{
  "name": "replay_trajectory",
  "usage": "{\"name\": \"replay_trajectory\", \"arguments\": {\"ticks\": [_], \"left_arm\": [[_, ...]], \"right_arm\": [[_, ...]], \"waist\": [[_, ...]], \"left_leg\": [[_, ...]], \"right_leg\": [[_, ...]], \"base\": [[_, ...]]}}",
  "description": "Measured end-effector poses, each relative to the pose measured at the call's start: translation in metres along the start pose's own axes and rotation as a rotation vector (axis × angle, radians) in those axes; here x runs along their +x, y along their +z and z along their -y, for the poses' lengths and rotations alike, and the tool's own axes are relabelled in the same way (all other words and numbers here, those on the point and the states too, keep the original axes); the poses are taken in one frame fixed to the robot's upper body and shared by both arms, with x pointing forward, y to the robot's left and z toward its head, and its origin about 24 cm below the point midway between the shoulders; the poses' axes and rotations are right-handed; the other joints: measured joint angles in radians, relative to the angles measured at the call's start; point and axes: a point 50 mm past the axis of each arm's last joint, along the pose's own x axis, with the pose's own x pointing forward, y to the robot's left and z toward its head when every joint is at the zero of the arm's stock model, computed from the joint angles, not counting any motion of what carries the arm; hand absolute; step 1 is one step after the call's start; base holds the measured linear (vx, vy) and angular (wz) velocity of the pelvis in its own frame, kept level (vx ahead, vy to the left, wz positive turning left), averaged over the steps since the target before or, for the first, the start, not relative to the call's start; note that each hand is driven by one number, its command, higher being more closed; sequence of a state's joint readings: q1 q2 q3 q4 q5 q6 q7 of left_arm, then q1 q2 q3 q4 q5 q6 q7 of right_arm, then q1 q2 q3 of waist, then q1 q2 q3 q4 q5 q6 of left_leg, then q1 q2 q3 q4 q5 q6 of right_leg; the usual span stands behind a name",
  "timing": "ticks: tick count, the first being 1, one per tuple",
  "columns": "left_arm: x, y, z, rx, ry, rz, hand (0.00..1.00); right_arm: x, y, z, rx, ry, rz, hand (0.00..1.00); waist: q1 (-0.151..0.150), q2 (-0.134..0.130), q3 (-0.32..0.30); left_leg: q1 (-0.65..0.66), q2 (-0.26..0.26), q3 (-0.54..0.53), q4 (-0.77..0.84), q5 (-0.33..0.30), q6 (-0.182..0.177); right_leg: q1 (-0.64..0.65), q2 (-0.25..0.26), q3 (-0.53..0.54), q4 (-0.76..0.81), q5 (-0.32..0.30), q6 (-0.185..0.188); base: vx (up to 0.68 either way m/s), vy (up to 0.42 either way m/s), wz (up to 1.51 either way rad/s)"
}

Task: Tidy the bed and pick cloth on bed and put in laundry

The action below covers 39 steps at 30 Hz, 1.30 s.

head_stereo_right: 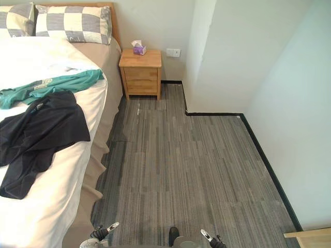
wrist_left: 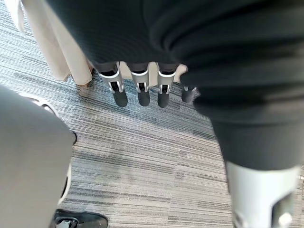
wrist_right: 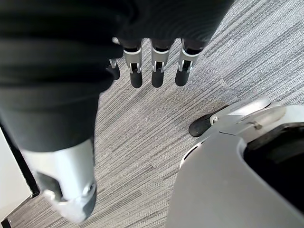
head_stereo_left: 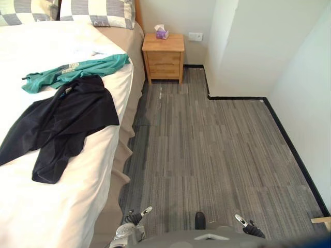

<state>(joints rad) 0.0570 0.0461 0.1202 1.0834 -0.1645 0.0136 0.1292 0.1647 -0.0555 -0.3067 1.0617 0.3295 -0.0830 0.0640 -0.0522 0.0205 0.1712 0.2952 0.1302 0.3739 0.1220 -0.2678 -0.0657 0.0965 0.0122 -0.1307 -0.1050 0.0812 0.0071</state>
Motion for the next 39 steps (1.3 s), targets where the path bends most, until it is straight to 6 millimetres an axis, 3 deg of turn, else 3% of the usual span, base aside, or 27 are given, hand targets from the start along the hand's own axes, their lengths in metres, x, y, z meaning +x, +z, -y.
{"name": "replay_trajectory", "arguments": {"ticks": [7, 13, 15, 18, 20, 22, 25, 28, 31, 33, 36, 37, 39], "left_arm": [[0.000, 0.001, 0.000, -0.006, -0.005, 0.004, 0.00], [0.000, 0.011, 0.002, -0.042, -0.030, 0.043, 0.00], [-0.001, 0.016, 0.003, -0.048, -0.050, 0.070, 0.00], [-0.001, 0.026, 0.004, -0.050, -0.060, 0.112, 0.00], [-0.002, 0.030, 0.005, -0.071, -0.070, 0.125, 0.00], [-0.002, 0.032, 0.001, -0.102, -0.071, 0.134, 0.00], [-0.003, 0.038, 0.003, -0.116, -0.098, 0.174, 0.00], [-0.003, 0.041, 0.003, -0.152, -0.105, 0.188, 0.00], [-0.003, 0.041, 0.003, -0.158, -0.107, 0.189, 0.00], [-0.003, 0.041, 0.004, -0.159, -0.110, 0.186, 0.00], [-0.002, 0.039, 0.002, -0.166, -0.106, 0.181, 0.00], [-0.002, 0.040, 0.001, -0.176, -0.107, 0.184, 0.00], [-0.002, 0.041, 0.001, -0.195, -0.110, 0.185, 0.00]], "right_arm": [[0.001, 0.003, -0.002, -0.017, 0.011, 0.008, 0.00], [0.002, 0.009, -0.003, -0.052, 0.037, 0.017, 0.00], [0.002, 0.013, -0.005, -0.085, 0.069, 0.025, 0.00], [0.003, 0.022, -0.009, -0.173, 0.133, 0.055, 0.00], [0.003, 0.025, -0.007, -0.229, 0.156, 0.055, 0.00], [0.003, 0.025, -0.009, -0.251, 0.173, 0.053, 0.00], [0.005, 0.030, -0.014, -0.256, 0.183, 0.060, 0.00], [0.007, 0.034, -0.017, -0.254, 0.190, 0.066, 0.00], [0.006, 0.031, -0.014, -0.238, 0.177, 0.055, 0.00], [0.004, 0.027, -0.007, -0.218, 0.156, 0.045, 0.00], [0.003, 0.022, -0.003, -0.217, 0.144, 0.032, 0.00], [0.003, 0.021, -0.001, -0.217, 0.138, 0.028, 0.00], [0.003, 0.019, -0.003, -0.218, 0.138, 0.014, 0.00]], "waist": [[0.001, 0.000, 0.011], [0.009, 0.007, 0.046], [0.014, -0.002, 0.057], [0.014, 0.003, 0.090], [0.016, 0.008, 0.098], [0.015, 0.000, 0.104], [0.020, 0.002, 0.123], [0.046, 0.003, 0.139], [0.045, 0.013, 0.155], [0.041, 0.029, 0.163], [0.043, 0.034, 0.164], [0.046, 0.031, 0.155], [0.048, 0.013, 0.142]], "left_leg": [[-0.026, 0.001, -0.001, -0.002, 0.000, 0.000], [-0.076, 0.016, -0.004, 0.045, 0.016, -0.028], [-0.115, 0.031, 0.004, 0.120, 0.018, -0.034], [-0.224, 0.081, 0.009, 0.376, 0.043, -0.077], [-0.319, 0.140, 0.014, 0.592, 0.138, -0.090], [-0.394, 0.168, -0.012, 0.736, 0.228, -0.071], [-0.443, 0.121, -0.070, 0.813, 0.097, -0.053], [-0.471, 0.055, -0.085, 0.722, 0.043, -0.053], [-0.489, -0.011, -0.080, 0.396, 0.066, -0.056], [-0.482, -0.011, -0.079, 0.167, 0.144, -0.053], [-0.471, 0.019, -0.040, 0.139, 0.189, -0.037], [-0.479, 0.011, -0.008, 0.190, 0.190, -0.015], [-0.515, -0.011, 0.024, 0.274, 0.118, 0.086]], "right_leg": [[-0.025, -0.001, -0.006, 0.000, 0.006, 0.001], [-0.045, -0.005, -0.045, 0.002, -0.007, -0.019], [-0.056, -0.007, -0.049, 0.019, -0.015, -0.029], [-0.090, -0.017, -0.045, 0.113, -0.077, -0.047], [-0.084, -0.014, -0.039, 0.144, -0.103, -0.061], [-0.065, -0.014, -0.019, 0.144, -0.118, -0.067], [-0.019, -0.018, 0.038, 0.142, -0.130, -0.093], [0.022, -0.023, 0.096, 0.141, -0.144, -0.099], [0.045, -0.038, 0.126, 0.160, -0.190, -0.081], [0.069, -0.039, 0.139, 0.158, -0.221, -0.051], [0.112, -0.057, 0.158, 0.171, -0.280, -0.004], [0.121, -0.087, 0.167, 0.184, -0.308, 0.018], [0.070, -0.131, 0.154, 0.330, -0.364, 0.085]], "base": [[-0.01, -0.002, 0.00], [-0.03, -0.043, 0.07], [-0.01, -0.077, -0.01], [-0.01, -0.092, -0.06], [0.06, -0.110, -0.16], [0.13, -0.115, -0.10], [0.15, -0.075, -0.27], [0.18, 0.023, -0.61], [0.20, 0.095, -0.40], [0.29, 0.199, -0.31], [0.43, 0.258, -0.28], [0.37, 0.234, -0.24], [0.47, 0.265, -0.21]]}}
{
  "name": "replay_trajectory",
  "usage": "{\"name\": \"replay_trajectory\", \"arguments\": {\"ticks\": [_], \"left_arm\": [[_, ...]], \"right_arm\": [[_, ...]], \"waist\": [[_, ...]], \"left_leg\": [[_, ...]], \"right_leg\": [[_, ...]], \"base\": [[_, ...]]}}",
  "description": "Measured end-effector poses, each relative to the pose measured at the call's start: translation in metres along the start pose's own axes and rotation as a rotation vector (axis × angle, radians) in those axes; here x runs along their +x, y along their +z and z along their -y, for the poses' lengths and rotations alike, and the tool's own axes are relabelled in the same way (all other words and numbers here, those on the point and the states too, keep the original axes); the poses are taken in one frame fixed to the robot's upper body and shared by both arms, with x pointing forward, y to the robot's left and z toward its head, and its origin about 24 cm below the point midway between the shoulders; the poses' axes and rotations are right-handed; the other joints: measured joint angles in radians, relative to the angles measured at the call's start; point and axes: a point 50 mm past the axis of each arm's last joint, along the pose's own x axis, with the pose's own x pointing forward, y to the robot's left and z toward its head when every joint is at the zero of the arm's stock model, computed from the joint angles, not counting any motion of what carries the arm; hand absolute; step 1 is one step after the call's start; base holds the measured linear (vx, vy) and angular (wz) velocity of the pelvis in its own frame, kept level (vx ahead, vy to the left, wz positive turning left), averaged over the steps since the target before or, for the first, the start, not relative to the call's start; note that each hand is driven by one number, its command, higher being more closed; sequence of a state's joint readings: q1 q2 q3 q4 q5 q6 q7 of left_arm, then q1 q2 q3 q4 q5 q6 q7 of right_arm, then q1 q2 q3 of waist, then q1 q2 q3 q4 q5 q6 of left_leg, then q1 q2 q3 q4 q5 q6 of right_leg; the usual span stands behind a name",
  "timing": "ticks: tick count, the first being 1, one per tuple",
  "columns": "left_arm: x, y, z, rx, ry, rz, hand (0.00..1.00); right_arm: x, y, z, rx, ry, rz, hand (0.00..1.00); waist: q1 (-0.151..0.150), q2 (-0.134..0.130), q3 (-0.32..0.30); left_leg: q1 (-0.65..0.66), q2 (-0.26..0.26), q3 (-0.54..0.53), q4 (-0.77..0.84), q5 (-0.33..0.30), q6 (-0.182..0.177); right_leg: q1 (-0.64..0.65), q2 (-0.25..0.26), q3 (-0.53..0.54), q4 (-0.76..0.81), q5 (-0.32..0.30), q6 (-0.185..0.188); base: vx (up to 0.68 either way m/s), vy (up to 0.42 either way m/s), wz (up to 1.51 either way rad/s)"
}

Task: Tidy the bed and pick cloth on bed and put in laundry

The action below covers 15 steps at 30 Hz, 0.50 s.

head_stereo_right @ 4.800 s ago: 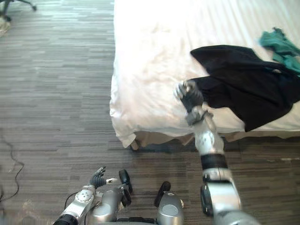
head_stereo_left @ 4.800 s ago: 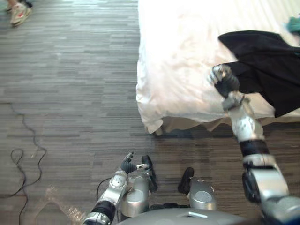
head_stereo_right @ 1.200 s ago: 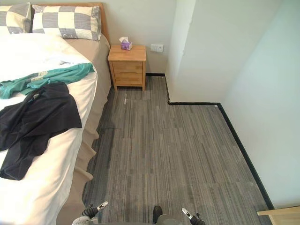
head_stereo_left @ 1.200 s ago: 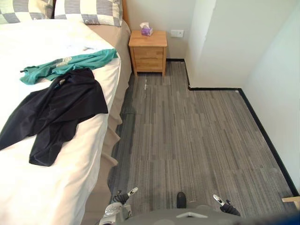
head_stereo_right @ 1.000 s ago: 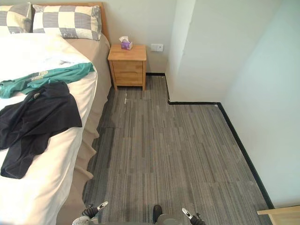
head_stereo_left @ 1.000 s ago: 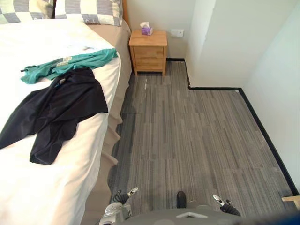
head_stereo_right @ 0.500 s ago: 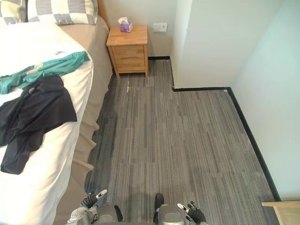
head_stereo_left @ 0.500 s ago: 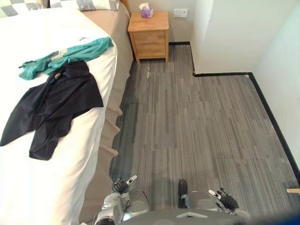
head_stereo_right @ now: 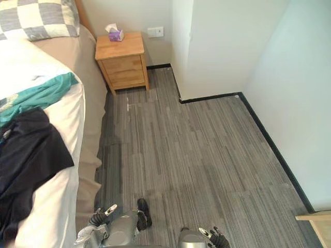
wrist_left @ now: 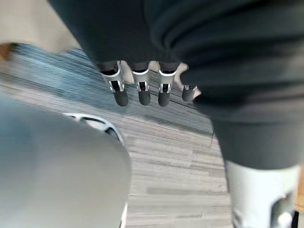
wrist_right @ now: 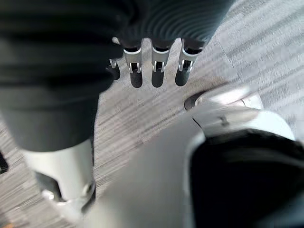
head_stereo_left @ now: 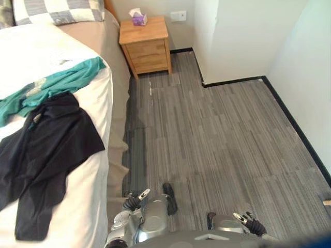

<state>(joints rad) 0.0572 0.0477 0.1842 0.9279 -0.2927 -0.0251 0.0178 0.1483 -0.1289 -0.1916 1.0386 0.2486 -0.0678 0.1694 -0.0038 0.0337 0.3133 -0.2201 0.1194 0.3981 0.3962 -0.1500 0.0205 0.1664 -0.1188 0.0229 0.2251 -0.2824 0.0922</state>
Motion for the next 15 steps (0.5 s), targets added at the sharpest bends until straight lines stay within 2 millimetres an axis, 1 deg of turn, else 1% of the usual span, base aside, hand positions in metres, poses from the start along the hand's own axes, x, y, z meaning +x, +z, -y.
{"name": "replay_trajectory", "arguments": {"ticks": [1, 2, 3, 4, 5, 6, 7, 8, 9, 10, 11, 12, 13, 14, 15], "left_arm": [[0.000, 0.002, -0.003, -0.001, 0.008, 0.002, 0.00], [0.001, 0.002, -0.007, 0.002, 0.020, -0.004, 0.00], [0.001, 0.003, -0.009, 0.008, 0.025, -0.009, 0.00], [0.001, 0.003, -0.011, 0.013, 0.030, -0.013, 0.00], [0.000, 0.000, -0.012, 0.029, 0.031, -0.023, 0.00], [0.000, -0.002, -0.012, 0.047, 0.030, -0.033, 0.00], [0.000, -0.005, -0.012, 0.067, 0.031, -0.048, 0.00], [0.000, -0.006, -0.011, 0.088, 0.024, -0.055, 0.00], [0.000, -0.006, -0.007, 0.111, 0.008, -0.057, 0.00], [0.001, -0.006, -0.004, 0.120, -0.001, -0.057, 0.00], [0.001, -0.004, -0.002, 0.123, -0.009, -0.054, 0.00], [0.002, -0.004, 0.003, 0.125, -0.021, -0.060, 0.00], [0.002, -0.004, 0.005, 0.127, -0.028, -0.064, 0.00], [0.002, -0.003, 0.007, 0.139, -0.033, -0.071, 0.00], [0.002, -0.005, 0.004, 0.147, -0.026, -0.079, 0.00]], "right_arm": [[0.002, 0.002, -0.003, 0.012, 0.000, 0.003, 0.00], [0.003, 0.001, -0.008, 0.025, 0.003, 0.000, 0.00], [0.003, 0.001, -0.011, 0.033, 0.003, -0.003, 0.00], [0.004, 0.002, -0.011, 0.037, -0.002, -0.003, 0.00], [0.004, 0.004, -0.010, 0.036, -0.011, 0.000, 0.00], [0.005, 0.006, -0.009, 0.035, -0.020, -0.001, 0.00], [0.005, 0.008, -0.009, 0.036, -0.033, 0.001, 0.00], [0.005, 0.009, -0.010, 0.041, -0.035, 0.005, 0.00], [0.006, 0.011, -0.011, 0.059, -0.031, 0.000, 0.00], [0.006, 0.011, -0.011, 0.068, -0.028, -0.005, 0.00], [0.006, 0.011, -0.013, 0.076, -0.021, -0.018, 0.00], [0.007, 0.012, -0.014, 0.080, -0.013, -0.032, 0.00], [0.008, 0.012, -0.015, 0.082, -0.009, -0.040, 0.00], [0.008, 0.013, -0.015, 0.084, -0.007, -0.054, 0.00], [0.009, 0.012, -0.016, 0.087, -0.008, -0.065, 0.00]], "waist": [[-0.002, -0.018, -0.006], [-0.003, -0.039, -0.014], [-0.005, -0.052, -0.018], [-0.004, -0.061, -0.019], [-0.007, -0.060, -0.019], [-0.008, -0.057, -0.019], [-0.010, -0.047, -0.018], [-0.013, -0.041, -0.018], [-0.026, -0.033, -0.013], [-0.031, -0.034, -0.013], [-0.036, -0.033, -0.013], [-0.036, -0.033, -0.011], [-0.036, -0.033, -0.011], [-0.034, -0.036, -0.006], [-0.033, -0.042, 0.000]], "left_leg": [[-0.008, -0.028, 0.007, 0.037, -0.044, 0.053], [0.000, -0.065, 0.012, 0.046, -0.075, 0.067], [0.017, -0.088, 0.013, 0.042, -0.091, 0.068], [0.061, -0.118, 0.013, 0.027, -0.110, 0.073], [0.108, -0.132, 0.004, 0.006, -0.122, 0.077], [0.147, -0.137, 0.000, -0.016, -0.121, 0.087], [0.208, -0.140, -0.015, -0.065, -0.120, 0.089], [0.250, -0.140, -0.030, -0.102, -0.110, 0.090], [0.310, -0.138, -0.058, -0.158, -0.097, 0.076], [0.332, -0.137, -0.078, -0.180, -0.093, 0.069], [0.358, -0.132, -0.103, -0.207, -0.089, 0.062], [0.379, -0.123, -0.132, -0.227, -0.088, 0.051], [0.390, -0.118, -0.147, -0.239, -0.090, 0.043], [0.411, -0.110, -0.172, -0.249, -0.101, 0.024], [0.436, -0.105, -0.189, -0.252, -0.114, 0.001]], "right_leg": [[-0.066, -0.034, -0.021, 0.187, -0.045, 0.053], [-0.120, -0.068, -0.035, 0.372, -0.048, 0.079], [-0.157, -0.086, -0.039, 0.501, -0.022, 0.101], [-0.198, -0.102, -0.052, 0.680, 0.025, 0.117], [-0.217, -0.111, -0.095, 0.782, 0.029, 0.106], [-0.230, -0.114, -0.131, 0.823, 0.023, 0.092], [-0.252, -0.111, -0.192, 0.837, 0.009, 0.066], [-0.275, -0.104, -0.235, 0.817, -0.003, 0.061], [-0.310, -0.090, -0.278, 0.735, -0.014, 0.041], [-0.326, -0.083, -0.295, 0.682, -0.019, 0.032], [-0.351, -0.065, -0.307, 0.584, -0.021, 0.025], [-0.377, -0.045, -0.311, 0.443, -0.008, 0.017], [-0.396, -0.036, -0.309, 0.343, 0.019, 0.011], [-0.419, -0.028, -0.303, 0.175, 0.099, 0.002], [-0.426, -0.025, -0.289, 0.032, 0.186, 0.000]], "base": [[0.59, 0.270, -0.02], [0.49, 0.200, 0.11], [0.47, 0.154, 0.17], [0.46, 0.128, 0.13], [0.54, 0.145, 0.08], [0.44, 0.116, 0.15], [0.42, 0.090, 0.27], [0.48, 0.042, 0.56], [0.47, 0.021, 0.63], [0.39, -0.023, 0.75], [0.32, -0.061, 0.74], [0.39, -0.110, 0.77], [0.39, -0.131, 0.80], [0.47, -0.237, 0.70], [0.41, -0.244, 0.63]]}}
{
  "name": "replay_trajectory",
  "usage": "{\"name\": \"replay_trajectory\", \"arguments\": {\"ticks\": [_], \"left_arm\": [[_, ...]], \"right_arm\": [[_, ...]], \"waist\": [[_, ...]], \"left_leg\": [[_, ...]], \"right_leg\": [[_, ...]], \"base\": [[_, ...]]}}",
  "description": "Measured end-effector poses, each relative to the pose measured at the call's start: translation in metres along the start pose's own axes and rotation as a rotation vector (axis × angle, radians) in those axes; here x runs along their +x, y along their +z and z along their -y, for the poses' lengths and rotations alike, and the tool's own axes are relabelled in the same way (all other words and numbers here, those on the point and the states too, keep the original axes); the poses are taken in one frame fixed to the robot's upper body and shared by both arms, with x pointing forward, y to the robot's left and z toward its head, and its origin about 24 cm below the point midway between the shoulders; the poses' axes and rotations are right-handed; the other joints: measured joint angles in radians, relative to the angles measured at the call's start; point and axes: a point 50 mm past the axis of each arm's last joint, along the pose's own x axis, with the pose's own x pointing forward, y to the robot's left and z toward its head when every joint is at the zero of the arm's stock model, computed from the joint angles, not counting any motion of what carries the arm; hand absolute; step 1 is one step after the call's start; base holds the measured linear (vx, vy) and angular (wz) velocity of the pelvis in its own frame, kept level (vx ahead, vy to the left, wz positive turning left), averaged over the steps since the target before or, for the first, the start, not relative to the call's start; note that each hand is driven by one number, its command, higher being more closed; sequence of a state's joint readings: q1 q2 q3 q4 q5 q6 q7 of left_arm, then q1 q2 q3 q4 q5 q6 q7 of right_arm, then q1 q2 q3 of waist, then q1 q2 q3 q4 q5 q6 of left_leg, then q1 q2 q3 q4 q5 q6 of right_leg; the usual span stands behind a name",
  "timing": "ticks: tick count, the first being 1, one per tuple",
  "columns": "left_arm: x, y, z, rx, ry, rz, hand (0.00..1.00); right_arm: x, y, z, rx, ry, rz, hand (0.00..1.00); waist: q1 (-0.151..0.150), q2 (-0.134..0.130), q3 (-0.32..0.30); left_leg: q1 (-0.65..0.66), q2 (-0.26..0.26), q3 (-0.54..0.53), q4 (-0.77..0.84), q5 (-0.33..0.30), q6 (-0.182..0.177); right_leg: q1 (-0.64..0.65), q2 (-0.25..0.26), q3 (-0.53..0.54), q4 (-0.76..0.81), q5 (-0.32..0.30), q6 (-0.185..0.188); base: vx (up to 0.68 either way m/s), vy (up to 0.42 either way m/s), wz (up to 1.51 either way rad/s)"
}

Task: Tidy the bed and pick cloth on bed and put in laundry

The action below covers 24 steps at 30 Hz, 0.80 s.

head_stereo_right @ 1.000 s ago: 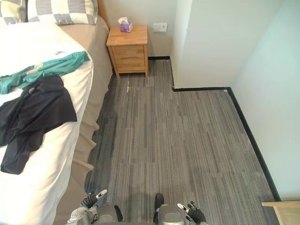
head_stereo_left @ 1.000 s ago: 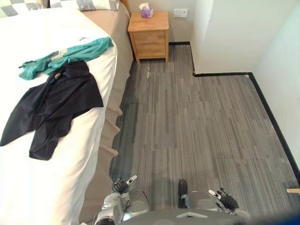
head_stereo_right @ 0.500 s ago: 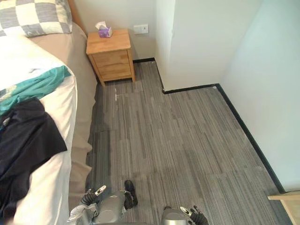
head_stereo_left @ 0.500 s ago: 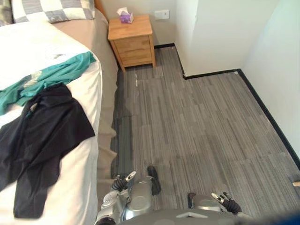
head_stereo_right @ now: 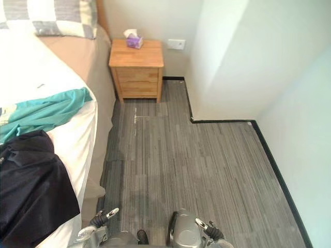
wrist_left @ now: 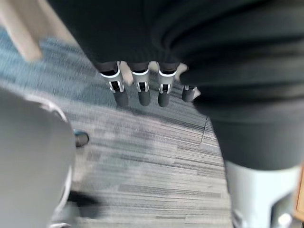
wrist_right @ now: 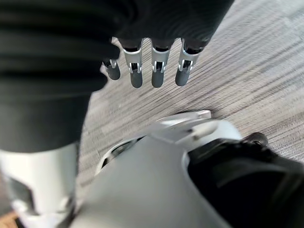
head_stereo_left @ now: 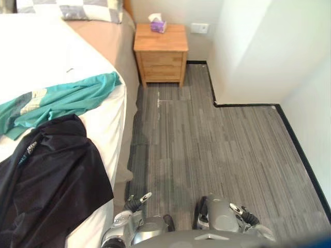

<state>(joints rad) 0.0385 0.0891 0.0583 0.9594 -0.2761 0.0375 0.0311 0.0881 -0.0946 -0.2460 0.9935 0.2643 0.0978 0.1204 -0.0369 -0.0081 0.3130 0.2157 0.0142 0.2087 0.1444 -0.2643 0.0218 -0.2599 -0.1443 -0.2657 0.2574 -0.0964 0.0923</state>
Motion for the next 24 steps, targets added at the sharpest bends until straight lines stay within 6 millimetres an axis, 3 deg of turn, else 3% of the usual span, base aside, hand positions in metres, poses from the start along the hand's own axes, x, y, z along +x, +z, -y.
{"name": "replay_trajectory", "arguments": {"ticks": [2, 3, 4, 5, 6, 9, 10, 12, 13, 14, 15, 17, 20, 21, 23, 24], "left_arm": [[-0.001, -0.005, -0.008, 0.014, 0.022, -0.013, 0.00], [-0.002, -0.005, -0.009, 0.013, 0.026, -0.011, 0.00], [-0.001, -0.005, -0.007, 0.018, 0.023, -0.010, 0.00], [-0.001, -0.008, -0.003, 0.014, 0.013, -0.021, 0.00], [-0.001, -0.010, 0.006, 0.006, -0.008, -0.021, 0.00], [-0.001, -0.008, 0.007, 0.000, -0.006, -0.012, 0.00], [-0.001, -0.010, 0.006, -0.010, 0.007, -0.016, 0.00], [-0.001, -0.009, 0.005, -0.034, 0.015, -0.012, 0.00], [-0.001, -0.008, 0.005, -0.051, 0.016, -0.004, 0.00], [-0.001, -0.002, 0.003, -0.054, 0.020, 0.027, 0.00], [-0.001, 0.001, 0.003, -0.052, 0.021, 0.048, 0.00], [-0.001, 0.006, 0.006, -0.070, 0.004, 0.077, 0.00], [-0.002, 0.010, 0.010, -0.095, -0.010, 0.095, 0.00], [-0.002, 0.011, 0.010, -0.098, -0.010, 0.098, 0.00], [-0.002, 0.008, 0.009, -0.116, -0.002, 0.076, 0.00], [-0.002, 0.007, 0.009, -0.119, -0.002, 0.074, 0.00]], "right_arm": [[0.000, -0.004, -0.002, 0.014, -0.008, -0.023, 0.00], [0.000, -0.008, -0.003, 0.019, -0.011, -0.036, 0.00], [0.000, -0.013, -0.001, 0.029, -0.029, -0.059, 0.00], [-0.001, -0.012, 0.004, 0.034, -0.053, -0.058, 0.00], [-0.001, -0.009, 0.009, 0.048, -0.075, -0.050, 0.00], [0.000, -0.007, 0.009, 0.061, -0.089, -0.039, 0.00], [-0.001, -0.007, 0.011, 0.062, -0.100, -0.043, 0.00], [-0.001, -0.005, 0.015, 0.039, -0.111, -0.040, 0.00], [-0.001, -0.006, 0.018, 0.022, -0.119, -0.044, 0.00], [-0.001, -0.006, 0.018, 0.003, -0.122, -0.044, 0.00], [-0.002, -0.008, 0.018, -0.007, -0.124, -0.049, 0.00], [-0.002, -0.007, 0.020, -0.041, -0.130, -0.050, 0.00], [-0.001, 0.000, 0.018, -0.086, -0.111, -0.014, 0.00], [-0.001, 0.002, 0.017, -0.098, -0.099, -0.006, 0.00], [-0.001, 0.003, 0.016, -0.117, -0.091, 0.001, 0.00], [-0.001, 0.003, 0.015, -0.118, -0.089, 0.001, 0.00]], "waist": [[0.001, -0.018, 0.010], [0.000, -0.024, 0.015], [-0.005, -0.023, 0.022], [-0.006, 0.000, 0.026], [-0.004, 0.036, 0.019], [-0.003, 0.043, 0.021], [-0.003, 0.055, 0.013], [-0.012, 0.076, 0.016], [-0.011, 0.083, 0.020], [-0.010, 0.087, 0.026], [-0.007, 0.073, 0.034], [0.009, 0.071, 0.036], [0.033, 0.074, 0.036], [0.033, 0.074, 0.036], [0.030, 0.079, 0.033], [0.032, 0.078, 0.034]], "left_leg": [[0.056, 0.002, -0.006, 0.002, -0.035, -0.056], [0.081, 0.003, -0.013, 0.005, -0.050, -0.073], [0.132, 0.026, -0.038, 0.023, -0.095, -0.098], [0.144, 0.051, -0.047, 0.034, -0.110, -0.109], [0.145, 0.084, -0.051, 0.057, -0.105, -0.114], [0.096, 0.123, -0.055, 0.193, -0.045, -0.118], [0.046, 0.157, -0.059, 0.329, -0.005, -0.132], [-0.084, 0.226, -0.086, 0.612, 0.157, -0.156], [-0.166, 0.279, -0.088, 0.796, 0.181, -0.152], [-0.231, 0.301, -0.081, 0.907, 0.129, -0.136], [-0.266, 0.295, -0.078, 0.929, 0.096, -0.137], [-0.330, 0.243, -0.038, 0.796, 0.034, -0.133], [-0.375, 0.175, 0.046, 0.488, 0.031, -0.120], [-0.375, 0.143, 0.106, 0.291, 0.070, -0.112], [-0.364, 0.114, 0.191, 0.068, 0.163, -0.098], [-0.358, 0.109, 0.212, 0.035, 0.210, -0.082]], "right_leg": [[-0.012, -0.015, 0.035, -0.120, 0.081, 0.010], [-0.009, -0.023, 0.045, -0.125, 0.082, 0.009], [0.007, -0.021, 0.059, -0.073, 0.164, -0.015], [0.003, 0.001, 0.061, -0.028, 0.172, -0.024], [-0.020, 0.024, 0.060, 0.047, 0.141, -0.067], [-0.050, 0.047, 0.056, 0.164, 0.026, -0.105], [-0.029, 0.075, 0.053, 0.160, 0.004, -0.115], [0.045, 0.126, 0.043, 0.102, -0.014, -0.135], [0.109, 0.160, 0.041, 0.047, -0.016, -0.138], [0.174, 0.176, 0.042, 0.008, -0.022, -0.148], [0.215, 0.177, 0.042, -0.015, -0.027, -0.157], [0.307, 0.173, 0.058, -0.080, -0.034, -0.159], [0.351, 0.154, 0.068, -0.128, -0.040, -0.155], [0.367, 0.140, 0.061, -0.144, -0.051, -0.144], [0.398, 0.126, 0.038, -0.167, -0.070, -0.119], [0.417, 0.120, 0.032, -0.173, -0.075, -0.112]], "base": [[0.37, -0.277, 0.51], [0.44, -0.397, 0.68], [0.46, -0.418, 0.56], [0.57, -0.518, 0.48], [0.46, -0.436, 0.12], [0.39, -0.443, -0.15], [0.33, -0.359, -0.23], [0.31, -0.294, -0.18], [0.32, -0.216, -0.06], [0.39, -0.220, -0.03], [0.38, -0.193, 0.02], [0.30, -0.114, -0.15], [0.27, 0.020, -0.27], [0.31, 0.085, -0.02], [0.37, 0.118, 0.24], [0.48, 0.143, 0.45]]}}
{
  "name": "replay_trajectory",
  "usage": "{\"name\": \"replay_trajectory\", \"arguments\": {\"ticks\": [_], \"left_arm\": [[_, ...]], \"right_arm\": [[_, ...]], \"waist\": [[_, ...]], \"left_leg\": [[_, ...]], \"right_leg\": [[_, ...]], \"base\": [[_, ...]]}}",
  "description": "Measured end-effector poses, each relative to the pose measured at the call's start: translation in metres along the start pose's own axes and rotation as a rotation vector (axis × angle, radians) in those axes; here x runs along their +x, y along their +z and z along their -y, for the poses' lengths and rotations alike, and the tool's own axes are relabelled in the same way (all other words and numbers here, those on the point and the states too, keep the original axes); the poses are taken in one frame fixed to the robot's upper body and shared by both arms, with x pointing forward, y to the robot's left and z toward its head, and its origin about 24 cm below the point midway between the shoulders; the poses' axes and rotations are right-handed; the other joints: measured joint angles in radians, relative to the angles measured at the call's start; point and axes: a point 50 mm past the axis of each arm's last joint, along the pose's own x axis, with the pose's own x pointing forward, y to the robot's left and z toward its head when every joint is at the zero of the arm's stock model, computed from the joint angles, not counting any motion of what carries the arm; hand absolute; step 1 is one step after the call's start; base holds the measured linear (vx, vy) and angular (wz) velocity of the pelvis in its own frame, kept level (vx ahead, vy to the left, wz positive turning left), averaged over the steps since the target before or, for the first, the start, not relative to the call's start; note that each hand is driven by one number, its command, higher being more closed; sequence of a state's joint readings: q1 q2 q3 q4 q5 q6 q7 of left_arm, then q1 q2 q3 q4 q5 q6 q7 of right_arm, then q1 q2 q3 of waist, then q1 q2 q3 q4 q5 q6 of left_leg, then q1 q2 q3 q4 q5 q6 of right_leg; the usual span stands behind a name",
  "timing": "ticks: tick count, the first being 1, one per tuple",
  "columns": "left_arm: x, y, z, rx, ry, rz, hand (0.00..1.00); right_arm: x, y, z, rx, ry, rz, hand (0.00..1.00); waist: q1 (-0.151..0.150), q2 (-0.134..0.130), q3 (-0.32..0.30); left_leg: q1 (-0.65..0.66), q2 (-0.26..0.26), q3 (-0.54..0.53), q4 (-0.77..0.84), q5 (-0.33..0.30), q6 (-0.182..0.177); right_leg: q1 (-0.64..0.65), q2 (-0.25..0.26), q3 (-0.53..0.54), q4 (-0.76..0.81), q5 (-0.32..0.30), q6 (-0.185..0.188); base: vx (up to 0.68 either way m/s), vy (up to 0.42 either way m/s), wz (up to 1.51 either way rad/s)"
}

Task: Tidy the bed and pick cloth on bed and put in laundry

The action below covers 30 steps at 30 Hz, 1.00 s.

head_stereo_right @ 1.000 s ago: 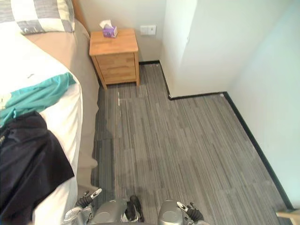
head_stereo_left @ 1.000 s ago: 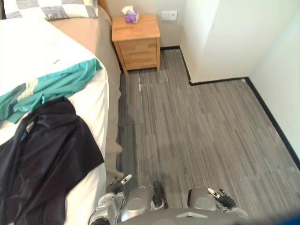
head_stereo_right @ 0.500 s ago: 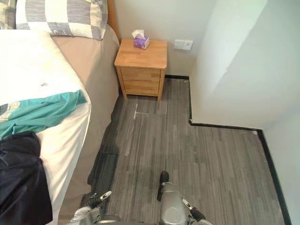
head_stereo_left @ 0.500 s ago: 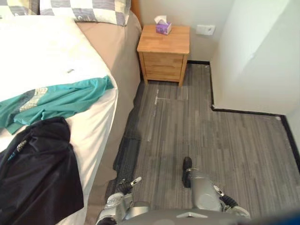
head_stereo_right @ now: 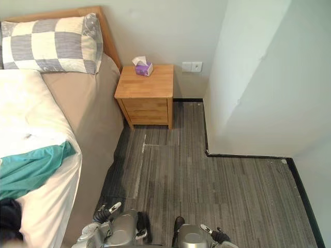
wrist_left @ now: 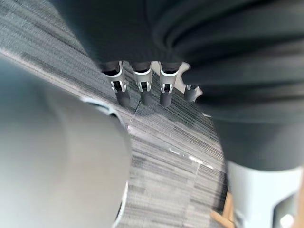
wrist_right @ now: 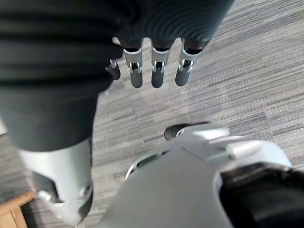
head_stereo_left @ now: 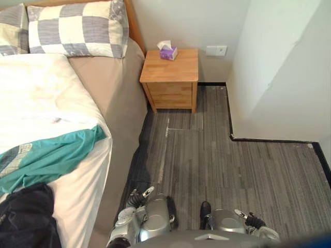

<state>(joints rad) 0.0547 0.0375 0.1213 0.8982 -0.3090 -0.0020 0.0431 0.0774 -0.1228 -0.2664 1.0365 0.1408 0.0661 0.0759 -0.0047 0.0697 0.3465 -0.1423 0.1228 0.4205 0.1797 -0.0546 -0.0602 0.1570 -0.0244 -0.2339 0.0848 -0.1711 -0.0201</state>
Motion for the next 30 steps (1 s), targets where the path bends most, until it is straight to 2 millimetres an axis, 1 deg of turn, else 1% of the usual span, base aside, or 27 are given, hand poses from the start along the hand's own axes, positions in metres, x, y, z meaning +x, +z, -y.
{"name": "replay_trajectory", "arguments": {"ticks": [1, 2, 3, 4, 5, 6, 7, 9, 10, 11, 12, 13, 14, 15, 17, 18, 19, 20, 21, 22, 23, 24, 25, 26, 27, 28, 30], "left_arm": [[0.000, -0.001, -0.002, -0.008, 0.009, -0.007, 0.00], [0.000, -0.002, -0.004, -0.007, 0.012, -0.012, 0.00], [0.000, -0.002, -0.004, -0.019, 0.013, -0.010, 0.00], [0.001, 0.002, -0.005, -0.029, 0.015, -0.004, 0.00], [0.003, 0.006, -0.005, -0.035, 0.016, 0.002, 0.00], [0.003, 0.005, -0.006, -0.043, 0.017, -0.001, 0.00], [0.002, 0.003, -0.006, -0.058, 0.019, -0.008, 0.00], [0.002, 0.001, -0.006, -0.059, 0.021, -0.019, 0.00], [0.002, -0.002, -0.006, -0.055, 0.021, -0.040, 0.00], [0.002, -0.002, -0.008, -0.044, 0.025, -0.044, 0.00], [0.002, -0.003, -0.011, -0.026, 0.031, -0.058, 0.00], [0.002, -0.004, -0.013, -0.010, 0.038, -0.071, 0.00], [0.002, -0.004, -0.014, -0.004, 0.040, -0.075, 0.00], [0.001, -0.005, -0.016, 0.019, 0.042, -0.077, 0.00], [0.001, -0.004, -0.019, 0.025, 0.047, -0.076, 0.00], [0.001, -0.005, -0.019, 0.026, 0.047, -0.077, 0.00], [0.000, -0.006, -0.021, 0.027, 0.048, -0.076, 0.00], [-0.001, -0.007, -0.021, 0.032, 0.046, -0.076, 0.00], [-0.001, -0.006, -0.020, 0.044, 0.039, -0.074, 0.00], [0.000, -0.005, -0.016, 0.058, 0.026, -0.072, 0.00], [0.000, -0.004, -0.014, 0.060, 0.020, -0.069, 0.00], [0.000, -0.004, -0.014, 0.061, 0.018, -0.068, 0.00], [0.000, -0.005, -0.015, 0.063, 0.021, -0.069, 0.00], [0.000, -0.003, -0.020, 0.063, 0.033, -0.052, 0.00], [0.000, 0.000, -0.023, 0.069, 0.042, -0.041, 0.00], [0.000, -0.002, -0.018, 0.066, 0.031, -0.041, 0.00], [-0.001, -0.008, -0.009, 0.043, 0.014, -0.038, 0.00]], "right_arm": [[-0.001, -0.004, -0.002, 0.001, 0.004, -0.005, 0.00], [-0.001, -0.005, -0.002, -0.001, 0.007, -0.004, 0.00], [0.000, -0.003, -0.002, -0.015, 0.008, -0.003, 0.00], [0.001, 0.001, -0.006, -0.029, 0.019, 0.008, 0.00], [0.002, 0.005, -0.011, -0.041, 0.032, 0.020, 0.00], [0.002, 0.008, -0.012, -0.049, 0.037, 0.026, 0.00], [0.003, 0.013, -0.015, -0.059, 0.044, 0.039, 0.00], [0.004, 0.020, -0.021, -0.085, 0.061, 0.057, 0.00], [0.005, 0.026, -0.027, -0.094, 0.073, 0.070, 0.00], [0.006, 0.026, -0.032, -0.101, 0.082, 0.069, 0.00], [0.006, 0.027, -0.038, -0.097, 0.096, 0.074, 0.00], [0.006, 0.033, -0.040, -0.111, 0.097, 0.099, 0.00], [0.006, 0.035, -0.040, -0.116, 0.094, 0.106, 0.00], [0.006, 0.040, -0.041, -0.125, 0.094, 0.118, 0.00], [0.007, 0.048, -0.047, -0.130, 0.106, 0.144, 0.00], [0.006, 0.049, -0.048, -0.128, 0.109, 0.152, 0.00], [0.006, 0.051, -0.049, -0.124, 0.116, 0.169, 0.00], [0.006, 0.051, -0.049, -0.118, 0.121, 0.175, 0.00], [0.005, 0.053, -0.051, -0.109, 0.130, 0.185, 0.00], [0.005, 0.056, -0.052, -0.106, 0.143, 0.200, 0.00], [0.004, 0.057, -0.055, -0.107, 0.159, 0.208, 0.00], [0.004, 0.057, -0.057, -0.106, 0.166, 0.214, 0.00], [0.004, 0.056, -0.060, -0.107, 0.180, 0.213, 0.00], [0.004, 0.051, -0.063, -0.106, 0.195, 0.198, 0.00], [0.004, 0.047, -0.066, -0.099, 0.202, 0.185, 0.00], [0.005, 0.045, -0.062, -0.097, 0.192, 0.174, 0.00], [0.005, 0.050, -0.059, -0.116, 0.191, 0.189, 0.00]], "waist": [[0.003, -0.010, -0.004], [0.002, -0.014, -0.009], [0.006, -0.019, -0.008], [0.022, -0.032, -0.009], [0.027, -0.046, -0.006], [0.027, -0.047, -0.007], [0.032, -0.048, -0.011], [0.052, -0.049, -0.027], [0.050, -0.049, -0.037], [0.048, -0.058, -0.039], [0.045, -0.072, -0.047], [0.040, -0.080, -0.048], [0.037, -0.081, -0.048], [0.030, -0.083, -0.049], [0.022, -0.080, -0.048], [0.022, -0.079, -0.047], [0.021, -0.073, -0.044], [0.018, -0.066, -0.040], [0.013, -0.067, -0.041], [0.006, -0.058, -0.039], [0.002, -0.060, -0.041], [0.000, -0.063, -0.040], [-0.001, -0.075, -0.040], [0.000, -0.112, -0.041], [0.000, -0.112, -0.035], [0.001, -0.094, -0.031], [0.018, -0.045, -0.044]], "left_leg": [[0.029, -0.017, 0.053, -0.049, 0.077, 0.018], [0.031, -0.034, 0.089, -0.052, 0.105, 0.093], [0.021, -0.040, 0.098, -0.032, 0.095, 0.126], [-0.007, -0.045, 0.138, 0.015, 0.066, 0.138], [-0.021, -0.047, 0.187, 0.064, 0.044, 0.129], [-0.021, -0.047, 0.203, 0.087, 0.025, 0.135], [-0.011, -0.047, 0.204, 0.121, -0.024, 0.146], [0.005, -0.048, 0.202, 0.150, -0.110, 0.160], [0.021, -0.064, 0.186, 0.141, -0.165, 0.191], [0.029, -0.080, 0.173, 0.139, -0.171, 0.190], [0.048, -0.113, 0.144, 0.124, -0.174, 0.192], [0.078, -0.141, 0.100, 0.113, -0.180, 0.202], [0.093, -0.148, 0.076, 0.110, -0.181, 0.207], [0.126, -0.162, 0.016, 0.097, -0.182, 0.207], [0.162, -0.165, -0.067, 0.073, -0.180, 0.206], [0.171, -0.164, -0.085, 0.067, -0.179, 0.205], [0.207, -0.160, -0.149, 0.048, -0.177, 0.194], [0.218, -0.158, -0.180, 0.038, -0.174, 0.184], [0.234, -0.149, -0.224, 0.026, -0.172, 0.176], [0.242, -0.136, -0.288, 0.019, -0.172, 0.158], [0.248, -0.128, -0.355, 0.016, -0.172, 0.140], [0.249, -0.124, -0.389, 0.019, -0.177, 0.131], [0.246, -0.124, -0.458, 0.038, -0.194, 0.105], [0.236, -0.141, -0.521, 0.077, -0.232, 0.078], [0.235, -0.145, -0.553, 0.110, -0.259, 0.067], [0.236, -0.117, -0.573, 0.132, -0.276, 0.045], [0.277, -0.045, -0.560, 0.083, -0.273, 0.006]], "right_leg": [[0.024, -0.021, -0.021, -0.006, -0.008, 0.034], [0.037, -0.042, -0.048, -0.014, -0.017, 0.054], [0.038, -0.050, -0.058, -0.020, -0.019, 0.063], [0.045, -0.068, -0.075, -0.042, -0.012, 0.078], [0.065, -0.086, -0.098, -0.060, -0.002, 0.097], [0.080, -0.092, -0.109, -0.065, 0.004, 0.107], [0.109, -0.097, -0.120, -0.060, 0.004, 0.113], [0.107, -0.115, -0.136, 0.016, -0.034, 0.163], [0.061, -0.140, -0.152, 0.170, -0.096, 0.190], [0.023, -0.173, -0.156, 0.289, -0.122, 0.193], [-0.071, -0.243, -0.153, 0.540, -0.114, 0.183], [-0.136, -0.287, -0.144, 0.722, -0.107, 0.173], [-0.154, -0.299, -0.141, 0.778, -0.109, 0.172], [-0.194, -0.303, -0.138, 0.837, -0.119, 0.154], [-0.260, -0.285, -0.134, 0.806, -0.137, 0.133], [-0.271, -0.278, -0.134, 0.785, -0.138, 0.132], [-0.301, -0.242, -0.101, 0.688, -0.137, 0.133], [-0.315, -0.217, -0.078, 0.634, -0.136, 0.133], [-0.330, -0.183, -0.024, 0.545, -0.130, 0.136], [-0.349, -0.138, 0.048, 0.419, -0.098, 0.139], [-0.363, -0.104, 0.137, 0.294, -0.043, 0.142], [-0.364, -0.092, 0.182, 0.229, -0.005, 0.143], [-0.353, -0.080, 0.274, 0.123, 0.061, 0.149], [-0.323, -0.089, 0.373, 0.041, 0.080, 0.167], [-0.310, -0.086, 0.380, 0.058, 0.152, 0.186], [-0.305, -0.061, 0.361, 0.106, 0.157, 0.150], [-0.306, -0.021, 0.284, 0.204, 0.087, 0.092]], "base": [[0.50, 0.141, 0.58], [0.50, 0.144, 0.56], [0.44, 0.156, 0.45], [0.40, 0.161, 0.38], [0.37, 0.151, 0.45], [0.37, 0.147, 0.48], [0.29, 0.109, 0.29], [0.30, 0.125, 0.19], [0.25, 0.138, 0.32], [0.25, 0.137, 0.63], [0.28, 0.088, 0.91], [0.29, 0.054, 1.03], [0.30, 0.009, 1.36], [0.30, -0.036, 1.19], [0.28, -0.077, 1.27], [0.26, -0.143, 1.38], [0.21, -0.138, 1.07], [0.32, -0.234, 1.32], [0.25, -0.261, 1.34], [0.31, -0.363, 1.69], [0.26, -0.352, 1.62], [0.27, -0.410, 1.67], [0.27, -0.491, 1.71], [0.25, -0.516, 1.73], [0.22, -0.534, 1.49], [0.21, -0.484, 1.12], [0.24, -0.468, 0.82]]}}
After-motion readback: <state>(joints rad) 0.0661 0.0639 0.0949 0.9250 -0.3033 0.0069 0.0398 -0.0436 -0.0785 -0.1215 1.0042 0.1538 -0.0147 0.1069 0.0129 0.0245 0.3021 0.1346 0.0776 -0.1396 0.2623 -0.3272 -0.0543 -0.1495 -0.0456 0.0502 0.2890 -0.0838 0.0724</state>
